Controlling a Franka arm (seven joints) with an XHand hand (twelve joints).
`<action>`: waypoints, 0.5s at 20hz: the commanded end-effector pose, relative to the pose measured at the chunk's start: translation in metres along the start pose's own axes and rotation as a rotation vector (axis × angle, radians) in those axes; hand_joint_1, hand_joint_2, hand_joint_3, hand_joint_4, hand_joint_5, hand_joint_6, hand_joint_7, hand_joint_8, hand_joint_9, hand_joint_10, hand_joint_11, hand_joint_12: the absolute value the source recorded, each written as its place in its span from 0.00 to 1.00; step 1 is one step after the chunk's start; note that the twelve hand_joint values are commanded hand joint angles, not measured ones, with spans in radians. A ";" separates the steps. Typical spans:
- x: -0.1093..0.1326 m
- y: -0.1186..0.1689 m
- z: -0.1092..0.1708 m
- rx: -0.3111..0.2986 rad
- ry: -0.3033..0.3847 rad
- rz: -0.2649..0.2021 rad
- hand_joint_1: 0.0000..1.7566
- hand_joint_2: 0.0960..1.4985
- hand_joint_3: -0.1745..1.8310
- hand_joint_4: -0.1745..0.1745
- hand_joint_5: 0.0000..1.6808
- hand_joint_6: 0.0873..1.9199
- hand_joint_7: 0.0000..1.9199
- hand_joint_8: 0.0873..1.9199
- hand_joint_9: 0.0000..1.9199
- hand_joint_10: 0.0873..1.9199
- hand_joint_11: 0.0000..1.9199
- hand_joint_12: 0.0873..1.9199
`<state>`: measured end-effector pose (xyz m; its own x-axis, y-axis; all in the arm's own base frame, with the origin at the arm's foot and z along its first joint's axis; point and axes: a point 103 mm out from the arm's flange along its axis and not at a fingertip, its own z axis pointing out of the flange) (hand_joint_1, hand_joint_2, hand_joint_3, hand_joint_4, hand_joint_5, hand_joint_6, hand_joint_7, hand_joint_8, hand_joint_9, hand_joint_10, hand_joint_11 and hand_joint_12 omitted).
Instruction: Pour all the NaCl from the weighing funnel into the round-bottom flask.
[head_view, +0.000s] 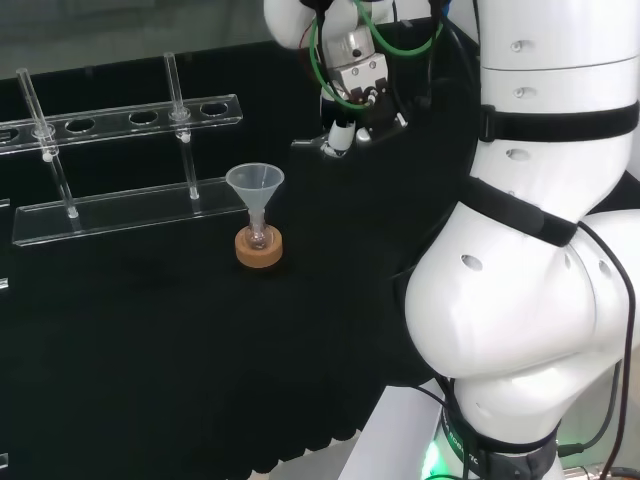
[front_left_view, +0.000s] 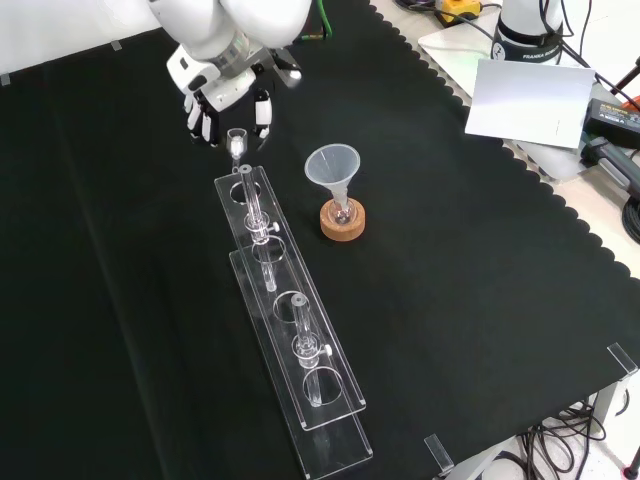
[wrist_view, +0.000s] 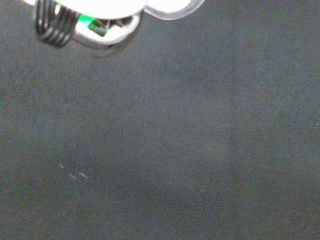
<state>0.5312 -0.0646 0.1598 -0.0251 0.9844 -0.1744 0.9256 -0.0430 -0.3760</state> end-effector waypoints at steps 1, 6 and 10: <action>-0.012 -0.022 -0.019 -0.007 -0.002 0.040 0.63 0.42 0.43 1.00 0.70 0.42 0.30 0.31 0.49 0.16 0.37 0.56; -0.016 -0.041 -0.034 -0.012 -0.015 0.056 0.63 0.42 0.43 1.00 0.70 0.42 0.30 0.31 0.49 0.16 0.37 0.56; -0.013 -0.065 -0.051 -0.027 -0.036 0.068 0.63 0.42 0.43 1.00 0.70 0.42 0.30 0.31 0.49 0.16 0.37 0.56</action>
<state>0.5130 -0.0706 0.2083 0.0154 0.9796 -0.2005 0.9356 -0.0848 -0.3427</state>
